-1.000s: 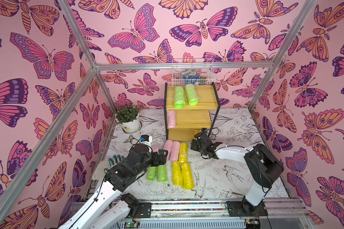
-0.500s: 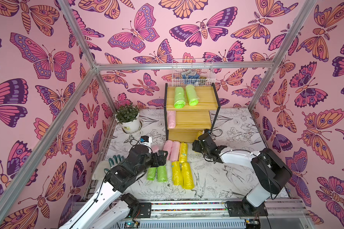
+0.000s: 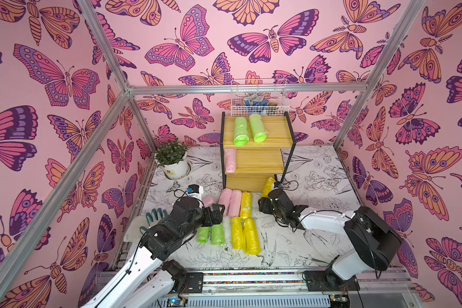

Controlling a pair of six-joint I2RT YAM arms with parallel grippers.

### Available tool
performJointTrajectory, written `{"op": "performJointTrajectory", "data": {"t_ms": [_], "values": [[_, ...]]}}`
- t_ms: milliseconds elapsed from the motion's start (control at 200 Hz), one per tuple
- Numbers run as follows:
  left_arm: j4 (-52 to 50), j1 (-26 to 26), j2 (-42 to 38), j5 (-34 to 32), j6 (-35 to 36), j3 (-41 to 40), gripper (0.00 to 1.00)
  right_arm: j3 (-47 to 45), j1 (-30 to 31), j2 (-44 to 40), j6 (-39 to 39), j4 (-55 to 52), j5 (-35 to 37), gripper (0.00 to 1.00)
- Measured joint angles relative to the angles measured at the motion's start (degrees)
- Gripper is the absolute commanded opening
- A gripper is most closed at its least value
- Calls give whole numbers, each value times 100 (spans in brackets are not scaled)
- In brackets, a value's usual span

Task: Sort the rolls of trash bags by color and place them on the shelf
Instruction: Place the roll of trash bags on the shelf.

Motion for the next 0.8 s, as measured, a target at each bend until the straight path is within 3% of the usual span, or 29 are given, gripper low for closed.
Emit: {"op": "performJointTrajectory", "data": {"t_ms": [165, 305, 561, 801], "values": [[2, 0, 122, 44, 48, -15, 100, -267, 109, -673, 4, -81, 90, 76], [-4, -59, 538, 179, 236, 70, 100, -575, 273, -1934, 9, -608, 332, 75], [219, -800, 2046, 223, 743, 909, 98, -931, 289, -4594, 15, -1738, 1021, 75], [957, -1381, 3711, 168, 938, 1467, 96, -1493, 289, -5897, 164, -2557, 1429, 68]]}}
